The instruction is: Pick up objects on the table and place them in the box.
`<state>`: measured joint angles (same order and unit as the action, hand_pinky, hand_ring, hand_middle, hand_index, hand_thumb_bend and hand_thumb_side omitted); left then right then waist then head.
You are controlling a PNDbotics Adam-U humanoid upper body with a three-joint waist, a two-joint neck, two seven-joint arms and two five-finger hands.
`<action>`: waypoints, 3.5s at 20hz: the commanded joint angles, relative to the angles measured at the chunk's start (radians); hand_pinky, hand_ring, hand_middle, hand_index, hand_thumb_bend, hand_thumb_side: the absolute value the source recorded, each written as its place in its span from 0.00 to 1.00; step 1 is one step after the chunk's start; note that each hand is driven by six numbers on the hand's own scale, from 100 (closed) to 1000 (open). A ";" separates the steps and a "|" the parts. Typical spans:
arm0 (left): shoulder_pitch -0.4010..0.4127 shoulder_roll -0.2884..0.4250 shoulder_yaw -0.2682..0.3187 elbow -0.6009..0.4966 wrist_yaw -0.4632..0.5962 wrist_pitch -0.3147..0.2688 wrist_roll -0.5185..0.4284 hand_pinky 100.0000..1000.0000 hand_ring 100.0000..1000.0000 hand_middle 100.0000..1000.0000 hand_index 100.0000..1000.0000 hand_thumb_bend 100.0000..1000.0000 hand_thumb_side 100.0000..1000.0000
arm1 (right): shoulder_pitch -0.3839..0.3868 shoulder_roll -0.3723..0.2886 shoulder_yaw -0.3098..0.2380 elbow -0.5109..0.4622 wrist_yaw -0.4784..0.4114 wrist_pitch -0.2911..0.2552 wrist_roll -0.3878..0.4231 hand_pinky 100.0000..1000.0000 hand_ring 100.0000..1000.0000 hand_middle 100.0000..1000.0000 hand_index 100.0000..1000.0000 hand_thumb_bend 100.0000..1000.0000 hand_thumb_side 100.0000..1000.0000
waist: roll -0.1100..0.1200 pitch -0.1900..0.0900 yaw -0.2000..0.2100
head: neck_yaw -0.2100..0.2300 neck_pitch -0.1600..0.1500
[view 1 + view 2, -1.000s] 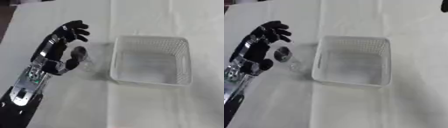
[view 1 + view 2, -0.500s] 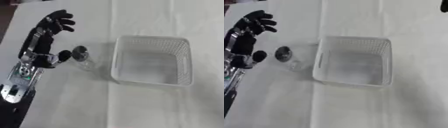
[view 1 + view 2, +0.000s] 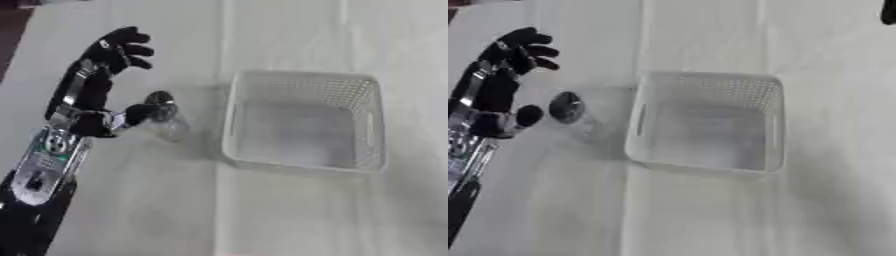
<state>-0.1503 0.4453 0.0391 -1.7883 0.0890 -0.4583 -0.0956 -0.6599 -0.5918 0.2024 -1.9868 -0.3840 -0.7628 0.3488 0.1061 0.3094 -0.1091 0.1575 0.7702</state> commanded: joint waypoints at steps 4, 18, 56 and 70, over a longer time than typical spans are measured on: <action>-0.019 -0.022 -0.012 0.013 0.010 0.002 -0.024 0.60 0.73 0.74 0.90 0.57 0.45 | -0.017 -0.022 -0.008 -0.013 -0.002 -0.079 0.080 0.21 0.37 0.69 0.47 0.00 0.95 | -0.003 -0.012 -0.004 | -0.011 0.000; -0.018 -0.063 -0.020 0.049 0.016 0.005 -0.046 0.60 0.72 0.74 0.90 0.56 0.48 | -0.022 -0.021 -0.008 -0.013 -0.004 -0.080 0.088 0.21 0.37 0.69 0.47 0.00 0.95 | -0.001 -0.007 -0.010 | -0.010 0.000; -0.004 -0.090 -0.054 0.045 -0.032 0.011 -0.069 0.58 0.69 0.73 0.88 0.53 0.53 | -0.047 -0.022 -0.002 -0.013 -0.040 -0.082 0.122 0.21 0.37 0.68 0.45 0.00 0.95 | 0.012 0.000 -0.049 | -0.010 0.000; -0.010 -0.085 -0.031 0.019 -0.166 0.161 0.254 0.00 0.00 0.00 0.08 0.00 0.37 | -0.048 -0.023 0.000 -0.013 -0.042 -0.081 0.127 0.21 0.37 0.67 0.43 0.00 0.95 | 0.018 0.002 -0.054 | -0.010 0.000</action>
<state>-0.1575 0.3413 0.0123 -1.7464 -0.0563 -0.3070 0.1375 -0.6949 -0.5919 0.2087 -1.9868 -0.4219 -0.7407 0.3709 0.1274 0.3232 -0.1621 0.1498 0.7702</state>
